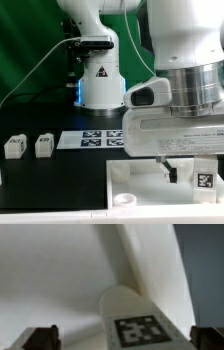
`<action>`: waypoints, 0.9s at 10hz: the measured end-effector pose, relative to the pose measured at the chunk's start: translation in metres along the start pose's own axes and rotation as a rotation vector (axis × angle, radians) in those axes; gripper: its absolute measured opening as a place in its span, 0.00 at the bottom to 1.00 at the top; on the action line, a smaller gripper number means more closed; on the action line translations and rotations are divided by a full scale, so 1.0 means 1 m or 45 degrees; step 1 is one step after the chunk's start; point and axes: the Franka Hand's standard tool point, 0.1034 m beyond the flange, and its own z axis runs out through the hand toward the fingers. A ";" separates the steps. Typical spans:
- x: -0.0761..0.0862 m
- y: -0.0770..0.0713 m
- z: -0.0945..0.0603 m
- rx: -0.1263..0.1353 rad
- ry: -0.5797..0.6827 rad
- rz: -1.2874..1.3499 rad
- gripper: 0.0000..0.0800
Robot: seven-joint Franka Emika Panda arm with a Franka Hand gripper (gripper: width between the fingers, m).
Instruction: Assemble one leg
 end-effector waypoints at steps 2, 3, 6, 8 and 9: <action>0.001 -0.003 -0.002 -0.005 0.006 -0.067 0.81; 0.001 -0.002 -0.001 -0.006 0.005 -0.021 0.78; 0.001 -0.004 -0.001 0.001 0.004 0.206 0.55; 0.000 -0.004 -0.001 0.006 0.001 0.448 0.34; 0.001 -0.004 -0.001 0.008 -0.005 0.586 0.34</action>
Offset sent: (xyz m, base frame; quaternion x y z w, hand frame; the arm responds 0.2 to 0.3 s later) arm 0.0000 0.0000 0.0000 0.0000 0.0000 0.0000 1.0000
